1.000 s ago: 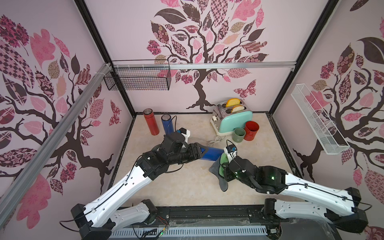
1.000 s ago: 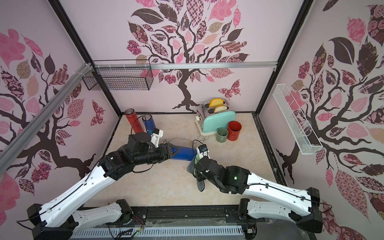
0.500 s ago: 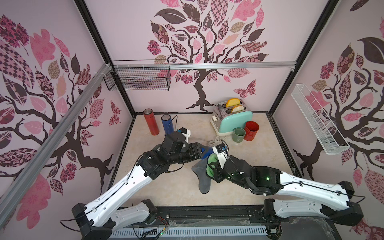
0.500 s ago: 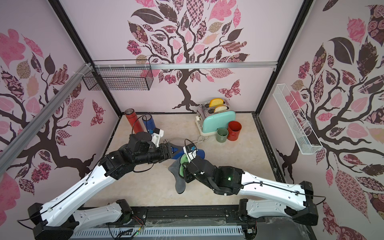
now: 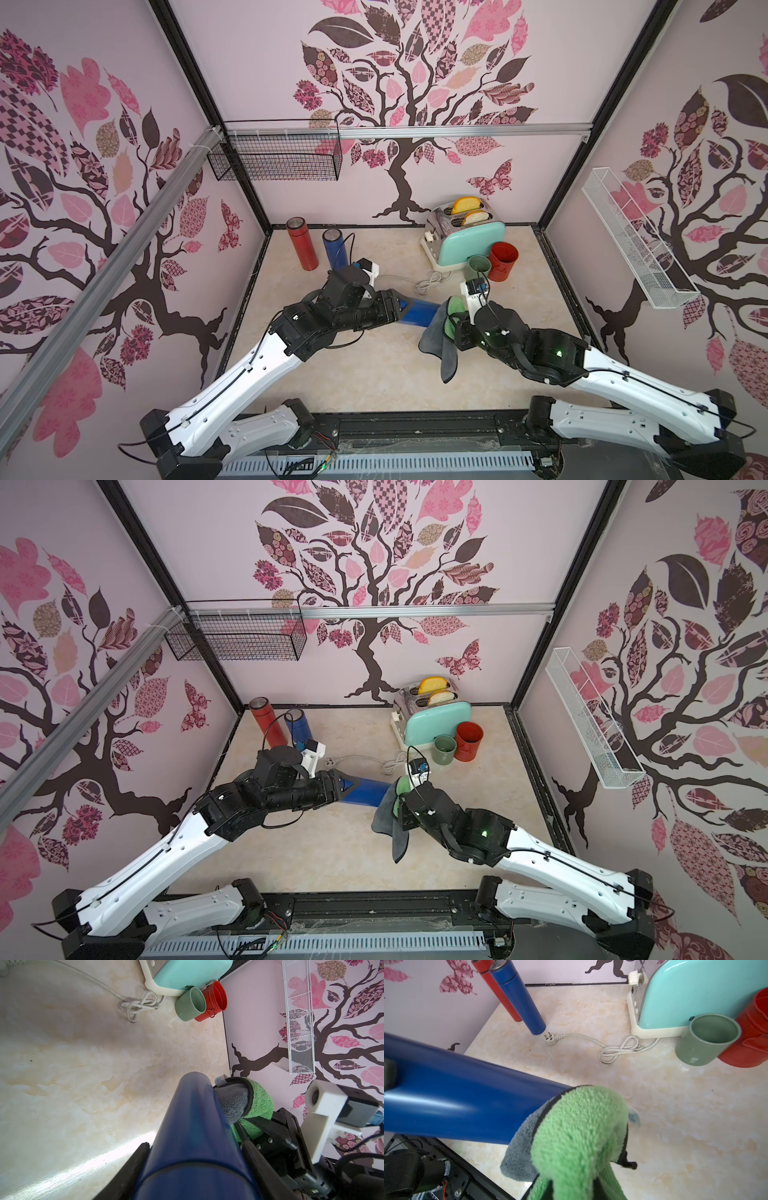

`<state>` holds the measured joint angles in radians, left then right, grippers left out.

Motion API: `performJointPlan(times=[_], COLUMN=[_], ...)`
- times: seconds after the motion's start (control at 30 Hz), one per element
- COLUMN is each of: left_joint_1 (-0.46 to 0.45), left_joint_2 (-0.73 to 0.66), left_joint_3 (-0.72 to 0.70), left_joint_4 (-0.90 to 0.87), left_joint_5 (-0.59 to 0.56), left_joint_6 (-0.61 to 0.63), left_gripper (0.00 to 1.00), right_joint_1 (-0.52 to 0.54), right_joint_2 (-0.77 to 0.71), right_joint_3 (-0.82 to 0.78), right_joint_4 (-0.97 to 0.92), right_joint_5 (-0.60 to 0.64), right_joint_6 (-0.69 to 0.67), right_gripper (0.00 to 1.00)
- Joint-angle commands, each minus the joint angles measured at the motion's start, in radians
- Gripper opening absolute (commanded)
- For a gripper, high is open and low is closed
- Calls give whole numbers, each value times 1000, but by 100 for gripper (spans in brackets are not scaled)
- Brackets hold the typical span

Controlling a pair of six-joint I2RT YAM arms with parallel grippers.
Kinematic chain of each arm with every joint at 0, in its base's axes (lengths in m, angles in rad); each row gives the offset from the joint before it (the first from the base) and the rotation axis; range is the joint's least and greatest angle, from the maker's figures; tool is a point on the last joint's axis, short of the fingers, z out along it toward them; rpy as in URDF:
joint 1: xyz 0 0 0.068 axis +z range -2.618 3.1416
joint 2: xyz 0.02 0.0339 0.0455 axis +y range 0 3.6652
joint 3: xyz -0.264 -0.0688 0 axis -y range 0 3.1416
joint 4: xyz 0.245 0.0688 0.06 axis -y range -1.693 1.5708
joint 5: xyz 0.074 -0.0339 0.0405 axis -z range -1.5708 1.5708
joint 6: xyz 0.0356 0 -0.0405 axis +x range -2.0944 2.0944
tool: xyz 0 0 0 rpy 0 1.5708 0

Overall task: Wipe the surface of the thermos
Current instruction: Wipe the dirt from the surface of the thermos.

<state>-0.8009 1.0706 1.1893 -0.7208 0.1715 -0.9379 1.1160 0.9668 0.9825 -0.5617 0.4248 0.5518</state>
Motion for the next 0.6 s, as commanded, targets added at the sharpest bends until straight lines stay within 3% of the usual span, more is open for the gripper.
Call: performJointPlan(times=[0.0,0.13,0.33,0.57], left_joint_1=[-6,-7,-7,-6], left_joint_2=[-21,-24,-35,-46], left_joint_3=[31,40,43,54], left_joint_4=[59,30,19,16], left_joint_5=[33,14,16,20], left_joint_6=[11,26,25,28], left_gripper=[0,0,0,0], right_joint_1=[122,196,209,204], right_joint_2=[76,165,190,98], right_joint_3=[97,167,170,76], right_joint_4=[59,128,185,78], right_joint_5=[24,-2,-15,140], right_joint_6=[-28,-32,-37,-24], right_gripper=[0,0,0,0])
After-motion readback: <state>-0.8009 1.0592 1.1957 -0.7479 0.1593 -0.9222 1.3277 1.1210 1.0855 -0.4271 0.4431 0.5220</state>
